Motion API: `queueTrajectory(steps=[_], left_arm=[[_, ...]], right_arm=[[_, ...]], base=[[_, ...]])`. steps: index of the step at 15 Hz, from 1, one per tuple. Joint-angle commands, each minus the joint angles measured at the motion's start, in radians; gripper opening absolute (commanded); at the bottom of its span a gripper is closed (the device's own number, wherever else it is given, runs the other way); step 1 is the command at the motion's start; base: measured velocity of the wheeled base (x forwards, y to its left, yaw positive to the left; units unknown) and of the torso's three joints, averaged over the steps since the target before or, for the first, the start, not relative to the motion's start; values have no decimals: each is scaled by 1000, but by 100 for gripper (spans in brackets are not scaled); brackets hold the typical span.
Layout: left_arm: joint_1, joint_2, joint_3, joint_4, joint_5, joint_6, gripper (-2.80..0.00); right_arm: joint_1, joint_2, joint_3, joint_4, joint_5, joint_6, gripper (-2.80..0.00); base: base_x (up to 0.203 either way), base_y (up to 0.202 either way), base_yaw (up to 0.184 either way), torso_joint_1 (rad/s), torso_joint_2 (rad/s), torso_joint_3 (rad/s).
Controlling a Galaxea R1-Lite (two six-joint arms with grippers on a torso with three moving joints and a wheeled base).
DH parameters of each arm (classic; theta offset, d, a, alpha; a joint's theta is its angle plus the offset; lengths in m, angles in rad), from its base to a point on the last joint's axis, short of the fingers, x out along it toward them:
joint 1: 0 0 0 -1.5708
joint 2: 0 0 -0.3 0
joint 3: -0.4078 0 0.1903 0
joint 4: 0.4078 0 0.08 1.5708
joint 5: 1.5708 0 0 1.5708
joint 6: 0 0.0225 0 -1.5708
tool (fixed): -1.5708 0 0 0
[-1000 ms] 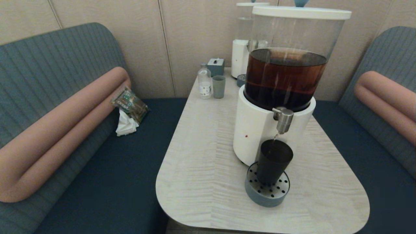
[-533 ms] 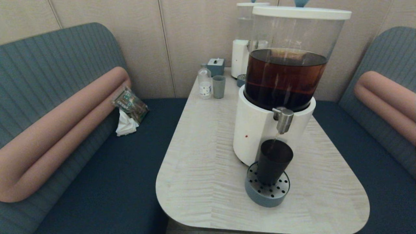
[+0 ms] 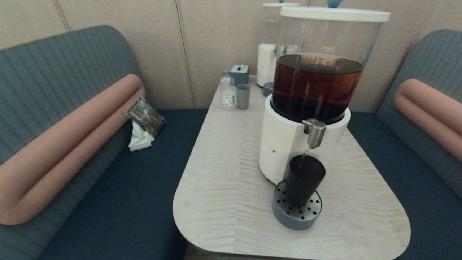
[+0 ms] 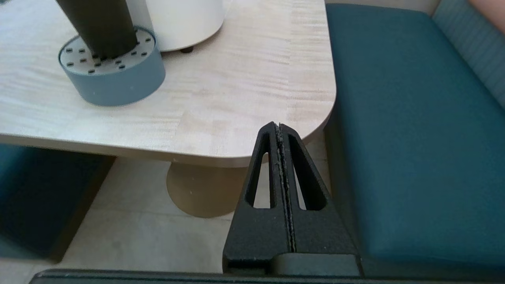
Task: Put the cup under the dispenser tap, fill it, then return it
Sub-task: Turn off the faucet
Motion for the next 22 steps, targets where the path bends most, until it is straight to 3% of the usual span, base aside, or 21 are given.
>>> queueTrajectory(steps=[1,9,12,14,18,20,22], left_arm=[[0,2,1,1,-1,2,-280],[0,0,-15,-11,15,-46,-280],[0,46,-216,29,-22,-46,-280],[0,189,-384,55,-67,-46,-280],[0,622,-685,61,-230,-59,-280],[0,838,-808,51,-366,-66,-280],[0,1031,-925,43,-546,-70,-280]], right_arm=[[0,2,6,-11,0,3,-280],[1,2,11,-27,0,20,-280],[1,2,11,-27,0,20,-280],[1,2,11,-27,0,20,-280],[1,2,11,-27,0,20,-280],[1,2,11,-27,0,20,-280],[1,2,11,-27,0,20,-280]], base=[[0,0,0,0,0,0],[0,0,0,0,0,0],[0,0,0,0,0,0],[0,0,0,0,0,0],[0,0,0,0,0,0],[0,0,0,0,0,0],[0,0,0,0,0,0]])
